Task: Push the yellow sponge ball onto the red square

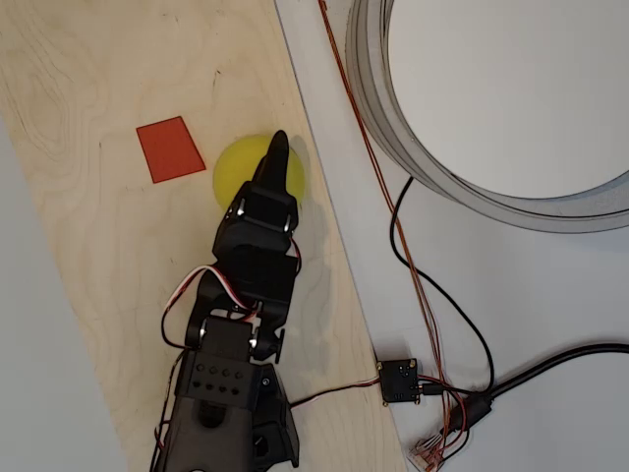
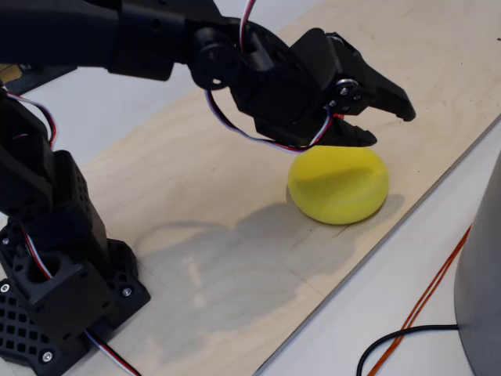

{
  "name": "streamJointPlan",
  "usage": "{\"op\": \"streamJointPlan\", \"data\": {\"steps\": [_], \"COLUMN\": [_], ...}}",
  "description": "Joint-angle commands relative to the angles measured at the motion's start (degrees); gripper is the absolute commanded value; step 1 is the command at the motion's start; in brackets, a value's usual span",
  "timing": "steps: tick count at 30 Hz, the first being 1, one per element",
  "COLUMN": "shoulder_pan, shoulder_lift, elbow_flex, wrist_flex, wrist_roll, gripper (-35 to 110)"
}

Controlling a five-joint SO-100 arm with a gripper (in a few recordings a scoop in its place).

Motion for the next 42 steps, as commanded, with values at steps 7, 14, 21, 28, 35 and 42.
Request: {"op": "streamJointPlan", "data": {"steps": [7, 14, 21, 28, 35, 42], "shoulder_pan": [1.3, 1.1, -1.2, -7.6, -12.2, -15.9], "shoulder_lift": [-1.9, -7.5, -8.4, -9.0, -11.4, -12.7], "elbow_flex": [1.1, 0.7, 0.7, 1.0, 0.1, -2.1], "wrist_flex": [0.2, -3.1, -3.5, -4.0, -6.6, -6.9], "wrist_roll": [3.3, 5.3, 9.2, 19.2, 25.8, 30.4], "gripper": [17, 17, 17, 17, 17, 18]}}
